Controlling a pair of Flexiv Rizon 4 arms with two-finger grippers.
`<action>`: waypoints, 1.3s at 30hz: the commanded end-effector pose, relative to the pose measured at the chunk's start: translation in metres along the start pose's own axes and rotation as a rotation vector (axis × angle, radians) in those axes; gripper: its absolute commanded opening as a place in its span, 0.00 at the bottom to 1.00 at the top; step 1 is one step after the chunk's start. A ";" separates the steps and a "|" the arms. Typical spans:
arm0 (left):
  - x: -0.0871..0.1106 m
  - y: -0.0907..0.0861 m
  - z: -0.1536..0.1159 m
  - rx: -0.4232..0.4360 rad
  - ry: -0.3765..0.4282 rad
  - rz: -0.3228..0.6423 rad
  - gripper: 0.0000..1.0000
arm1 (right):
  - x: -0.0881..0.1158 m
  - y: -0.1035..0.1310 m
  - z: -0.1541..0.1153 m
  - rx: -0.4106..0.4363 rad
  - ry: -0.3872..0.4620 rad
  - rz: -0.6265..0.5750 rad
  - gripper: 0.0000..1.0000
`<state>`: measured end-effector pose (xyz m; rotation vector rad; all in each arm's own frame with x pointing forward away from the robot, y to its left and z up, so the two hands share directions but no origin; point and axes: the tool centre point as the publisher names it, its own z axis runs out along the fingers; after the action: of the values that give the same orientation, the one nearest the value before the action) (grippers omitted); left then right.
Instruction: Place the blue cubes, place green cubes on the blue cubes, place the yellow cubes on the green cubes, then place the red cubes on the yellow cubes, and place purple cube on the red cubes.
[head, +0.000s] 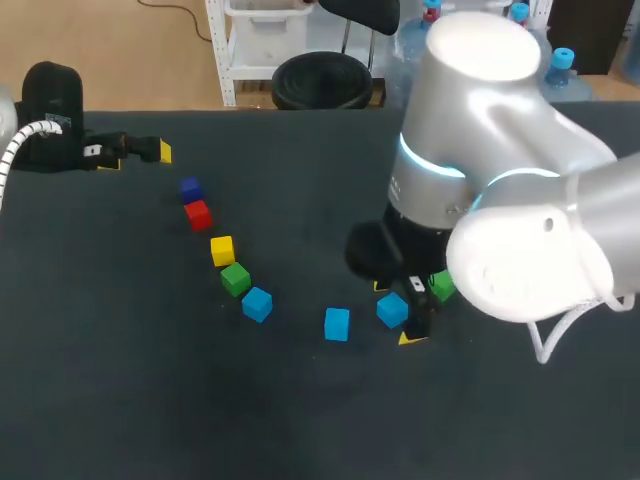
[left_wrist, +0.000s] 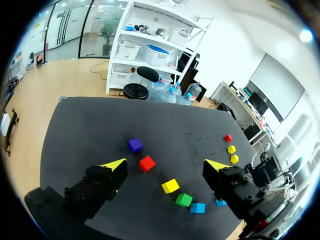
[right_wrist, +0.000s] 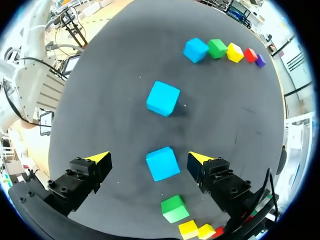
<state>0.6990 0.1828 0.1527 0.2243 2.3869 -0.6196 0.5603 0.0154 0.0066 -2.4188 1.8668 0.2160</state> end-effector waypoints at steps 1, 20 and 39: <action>0.001 0.002 0.001 0.011 -0.006 0.002 1.00 | 0.002 -0.002 0.006 0.012 0.005 0.014 1.00; 0.001 0.002 0.001 0.011 -0.006 0.002 1.00 | 0.007 -0.021 0.009 0.007 0.024 0.157 0.00; 0.001 0.002 0.001 0.011 -0.006 0.002 1.00 | -0.013 -0.082 -0.002 0.015 0.002 0.294 0.00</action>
<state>0.6990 0.1828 0.1527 0.2243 2.3869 -0.6195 0.6235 0.0435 0.0121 -2.1121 2.2015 0.1995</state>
